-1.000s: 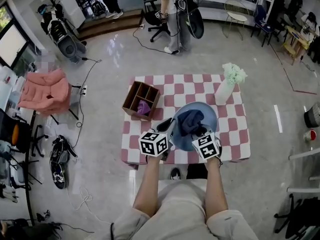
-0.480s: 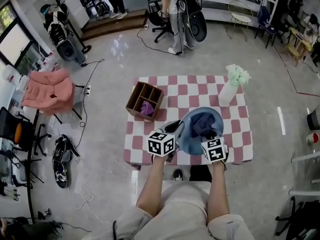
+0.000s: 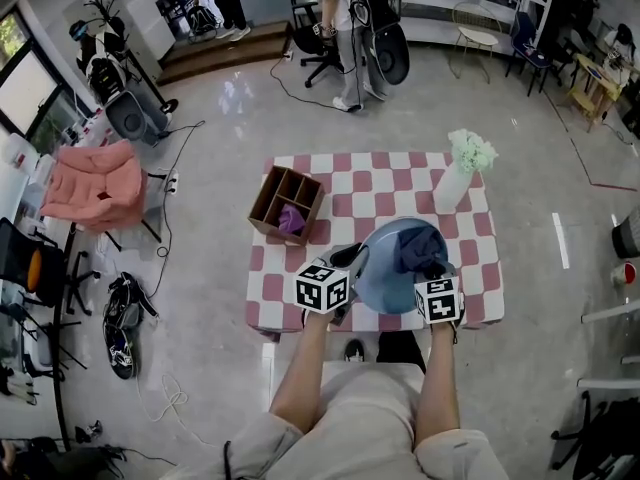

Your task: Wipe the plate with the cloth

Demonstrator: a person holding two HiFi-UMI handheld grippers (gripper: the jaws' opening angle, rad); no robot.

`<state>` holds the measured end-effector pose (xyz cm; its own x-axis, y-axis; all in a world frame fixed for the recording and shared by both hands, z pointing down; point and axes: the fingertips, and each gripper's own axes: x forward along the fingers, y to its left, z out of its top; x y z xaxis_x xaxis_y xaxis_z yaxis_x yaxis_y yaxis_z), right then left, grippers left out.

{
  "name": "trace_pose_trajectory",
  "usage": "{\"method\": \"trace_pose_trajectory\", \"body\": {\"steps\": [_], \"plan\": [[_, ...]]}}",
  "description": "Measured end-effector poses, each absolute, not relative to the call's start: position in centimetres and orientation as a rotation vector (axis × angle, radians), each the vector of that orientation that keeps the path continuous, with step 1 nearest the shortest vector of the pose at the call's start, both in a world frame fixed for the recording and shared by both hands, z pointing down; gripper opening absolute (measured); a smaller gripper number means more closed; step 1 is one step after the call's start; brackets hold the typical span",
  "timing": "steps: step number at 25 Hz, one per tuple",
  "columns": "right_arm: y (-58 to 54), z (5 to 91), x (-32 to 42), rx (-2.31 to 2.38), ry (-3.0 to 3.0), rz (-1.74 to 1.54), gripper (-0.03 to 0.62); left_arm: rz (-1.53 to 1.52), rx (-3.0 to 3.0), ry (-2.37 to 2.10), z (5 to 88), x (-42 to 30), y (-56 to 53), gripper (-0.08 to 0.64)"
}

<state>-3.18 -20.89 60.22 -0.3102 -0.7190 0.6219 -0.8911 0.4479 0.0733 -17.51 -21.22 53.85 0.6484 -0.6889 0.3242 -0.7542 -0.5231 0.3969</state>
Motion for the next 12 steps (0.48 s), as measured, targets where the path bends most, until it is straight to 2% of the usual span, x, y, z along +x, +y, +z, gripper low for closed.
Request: {"method": "trace_pose_trajectory", "body": {"steps": [12], "plan": [[-20.9,61.4,-3.6,1.338,-2.099,0.399,0.069,0.146,2.261,-1.189,55.9,-20.7,-21.1,0.044]]}}
